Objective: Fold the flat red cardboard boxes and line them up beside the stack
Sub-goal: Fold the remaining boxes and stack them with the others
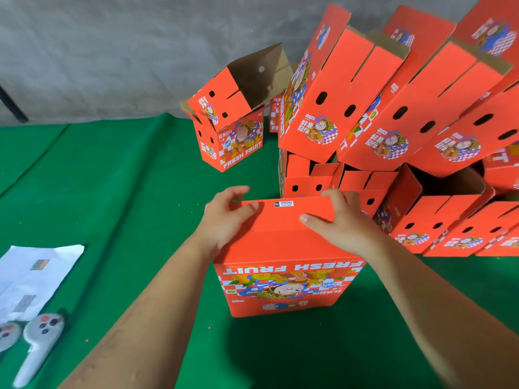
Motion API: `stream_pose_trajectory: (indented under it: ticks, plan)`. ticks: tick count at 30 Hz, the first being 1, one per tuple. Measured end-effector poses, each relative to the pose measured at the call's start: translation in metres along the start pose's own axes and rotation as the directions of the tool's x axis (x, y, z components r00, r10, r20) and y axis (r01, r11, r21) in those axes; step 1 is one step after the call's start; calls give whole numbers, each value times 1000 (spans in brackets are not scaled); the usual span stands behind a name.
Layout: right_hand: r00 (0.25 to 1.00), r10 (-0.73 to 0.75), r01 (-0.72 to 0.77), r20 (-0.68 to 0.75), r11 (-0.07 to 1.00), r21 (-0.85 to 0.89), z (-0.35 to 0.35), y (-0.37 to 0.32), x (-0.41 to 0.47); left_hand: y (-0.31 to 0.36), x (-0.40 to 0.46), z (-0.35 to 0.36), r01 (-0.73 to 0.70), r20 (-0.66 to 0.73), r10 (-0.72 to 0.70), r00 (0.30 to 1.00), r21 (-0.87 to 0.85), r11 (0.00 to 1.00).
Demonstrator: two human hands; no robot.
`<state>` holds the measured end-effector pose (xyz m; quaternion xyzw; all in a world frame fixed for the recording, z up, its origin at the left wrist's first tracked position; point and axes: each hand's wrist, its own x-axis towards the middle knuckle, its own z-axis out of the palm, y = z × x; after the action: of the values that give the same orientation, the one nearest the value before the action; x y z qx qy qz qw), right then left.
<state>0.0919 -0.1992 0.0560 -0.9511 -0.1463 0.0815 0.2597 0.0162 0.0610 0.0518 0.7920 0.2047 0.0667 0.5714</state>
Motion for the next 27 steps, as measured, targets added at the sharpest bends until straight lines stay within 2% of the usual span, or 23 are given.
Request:
stream_pose_trajectory:
  ticks: [1,2,4,6,8,10,11,12,13,15,17,19,21,24,26,27]
  plan:
    - [1000,-9,9,-9,1000,-12,0,0,-1,-4,0,-3,87,-38,-92,995,-117,989]
    - [1000,-19,19,-19,999,-31,0,0,-3,-7,-2,-6,206,-5,-210,978,-179,962]
    - [999,-27,24,-34,997,-73,1,0,-6,-10,-6,-12,425,222,-381,897,-199,883]
    - [999,-25,21,-32,995,-97,1,0,-10,-10,-11,-14,461,298,-410,862,-126,878]
    - [1000,-17,16,-17,998,-66,-1,1,-10,-10,-15,-13,429,278,-366,888,-214,877]
    - [1000,11,-11,8,997,77,-5,4,-9,-11,-24,-11,462,332,-353,875,-351,814]
    - [998,62,-62,6,972,225,-7,4,-8,-11,-31,-11,505,386,-359,850,-396,767]
    - [990,143,-133,3,905,405,-11,5,-7,-11,-38,-9,543,432,-366,824,-416,730]
    - [970,241,-214,32,785,582,-15,6,-7,-11,-42,-5,566,443,-383,810,-425,706]
    - [911,355,-368,209,469,803,-23,12,-12,-11,-48,-3,542,354,-416,838,-444,714]
    - [898,266,-413,350,239,879,-27,23,-15,-4,-56,-8,448,254,-370,894,-481,753]
    - [904,149,-416,401,95,904,-29,28,-18,1,-64,-12,392,242,-308,920,-547,740]
    - [889,151,-448,433,92,889,-31,28,-19,-2,-65,-12,272,161,-220,962,-607,746]
    - [822,183,-563,540,119,818,-20,33,-25,-13,-68,-8,102,60,-84,995,-683,724]
    - [783,155,-621,602,132,773,-9,39,-30,-29,-66,-5,78,39,-73,997,-721,688]
    - [772,141,-634,619,128,762,-3,42,-32,-38,-65,-4,112,44,-118,992,-733,671]
